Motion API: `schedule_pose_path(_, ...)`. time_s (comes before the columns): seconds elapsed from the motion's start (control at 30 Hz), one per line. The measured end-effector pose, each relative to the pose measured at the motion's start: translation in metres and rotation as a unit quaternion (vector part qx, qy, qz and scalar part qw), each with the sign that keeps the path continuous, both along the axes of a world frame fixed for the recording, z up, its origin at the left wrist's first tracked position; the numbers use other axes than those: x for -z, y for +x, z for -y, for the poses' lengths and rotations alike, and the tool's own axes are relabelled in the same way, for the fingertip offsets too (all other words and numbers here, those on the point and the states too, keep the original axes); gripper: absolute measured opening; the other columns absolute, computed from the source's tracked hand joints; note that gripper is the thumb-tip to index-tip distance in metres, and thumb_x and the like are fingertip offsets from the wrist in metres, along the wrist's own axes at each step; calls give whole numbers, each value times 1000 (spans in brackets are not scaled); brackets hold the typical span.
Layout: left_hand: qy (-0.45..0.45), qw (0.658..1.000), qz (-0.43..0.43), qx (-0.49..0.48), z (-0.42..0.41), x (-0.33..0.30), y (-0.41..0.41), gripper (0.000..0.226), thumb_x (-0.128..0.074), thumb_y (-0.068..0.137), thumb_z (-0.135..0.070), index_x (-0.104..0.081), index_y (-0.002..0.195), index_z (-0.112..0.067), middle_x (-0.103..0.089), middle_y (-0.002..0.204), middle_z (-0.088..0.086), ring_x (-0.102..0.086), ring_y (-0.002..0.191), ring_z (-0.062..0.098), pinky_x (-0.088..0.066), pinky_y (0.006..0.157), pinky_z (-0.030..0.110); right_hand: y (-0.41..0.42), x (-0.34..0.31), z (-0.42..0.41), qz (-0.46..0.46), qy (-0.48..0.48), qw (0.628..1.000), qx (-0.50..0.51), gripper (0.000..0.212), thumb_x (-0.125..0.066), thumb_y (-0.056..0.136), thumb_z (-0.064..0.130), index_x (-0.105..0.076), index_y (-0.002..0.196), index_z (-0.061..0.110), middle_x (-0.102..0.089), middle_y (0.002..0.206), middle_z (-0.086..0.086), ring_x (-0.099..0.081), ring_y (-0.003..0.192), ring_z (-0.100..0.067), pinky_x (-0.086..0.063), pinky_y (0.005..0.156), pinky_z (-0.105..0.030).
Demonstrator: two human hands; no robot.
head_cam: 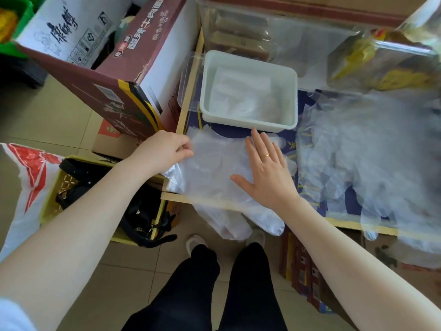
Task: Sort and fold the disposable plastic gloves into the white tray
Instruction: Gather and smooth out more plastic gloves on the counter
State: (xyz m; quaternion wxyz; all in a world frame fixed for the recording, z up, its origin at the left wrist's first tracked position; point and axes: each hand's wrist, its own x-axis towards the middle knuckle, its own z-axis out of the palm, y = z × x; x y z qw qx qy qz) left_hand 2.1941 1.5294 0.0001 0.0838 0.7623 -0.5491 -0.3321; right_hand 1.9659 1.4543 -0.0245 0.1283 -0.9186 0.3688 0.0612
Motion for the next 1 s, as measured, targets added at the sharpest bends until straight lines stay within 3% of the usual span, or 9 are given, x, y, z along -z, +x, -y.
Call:
schedule_pose_path(0.17,-1,995,98,10,4,6,-7,19,-54,92,-25,-55,108,-14,-63,93,4,-58,83,24,-51,70,39,7,11,-8,-30,46,998,-9,93,-36,86,68,4,150,13,14,157,-6,11,145,-22,6,116,-37)
schedule_pose_path(0.27,-134,968,208,33,3,10,-12,43,-64,84,-12,-49,123,-3,-59,105,17,-57,90,38,-48,68,43,7,21,-10,-55,67,996,2,100,-37,81,74,9,149,17,16,157,-5,14,144,-23,7,116,-40)
schedule_pose_path(0.37,-266,928,230,124,-1,13,-37,30,-60,78,-7,-61,106,4,-61,100,23,-61,86,40,-52,67,44,8,28,-9,-61,63,996,11,109,-27,70,84,10,149,18,17,157,-7,14,144,-27,7,116,-43)
schedule_pose_path(0.43,-204,942,197,178,-4,22,-54,35,-61,83,-14,-60,115,1,-56,122,25,-57,109,41,-49,86,49,9,30,-9,-62,60,996,11,115,-21,64,87,11,149,17,17,156,-8,14,144,-28,7,116,-44)
schedule_pose_path(0.5,-69,967,180,166,-8,31,-62,56,-49,94,-34,-34,143,-12,-24,153,14,-26,139,30,-29,109,44,9,30,-9,-61,62,996,10,118,-31,65,87,12,148,16,18,156,-8,15,144,-27,7,116,-45)
schedule_pose_path(0.6,21,961,205,182,-13,35,-56,77,-36,91,-59,-1,150,-24,9,158,3,4,145,21,-5,116,38,0,27,-5,-64,68,996,16,123,-38,62,88,13,148,16,21,155,-8,17,144,-26,9,116,-43)
schedule_pose_path(0.73,46,954,213,209,-14,32,-52,93,-38,82,-71,7,149,-25,17,157,3,11,144,22,2,116,37,-27,17,7,-91,76,993,25,121,-46,66,83,12,148,17,21,156,-8,16,144,-23,9,116,-39)
schedule_pose_path(0.9,47,963,187,187,-13,30,-51,84,-42,88,-61,1,150,-25,11,158,2,5,145,21,0,116,35,-32,-10,1,14,49,998,-35,68,-45,85,57,-49,132,8,-31,149,-16,-27,139,-34,-23,112,-44)
schedule_pose_path(1.0,-136,980,121,78,-30,23,-63,52,-45,95,-33,-39,140,-9,-37,146,14,-35,134,29,-28,110,40,-21,-21,-21,75,106,986,-101,66,-42,78,62,-60,114,10,-57,122,-9,-59,106,-32,-47,83,-39)
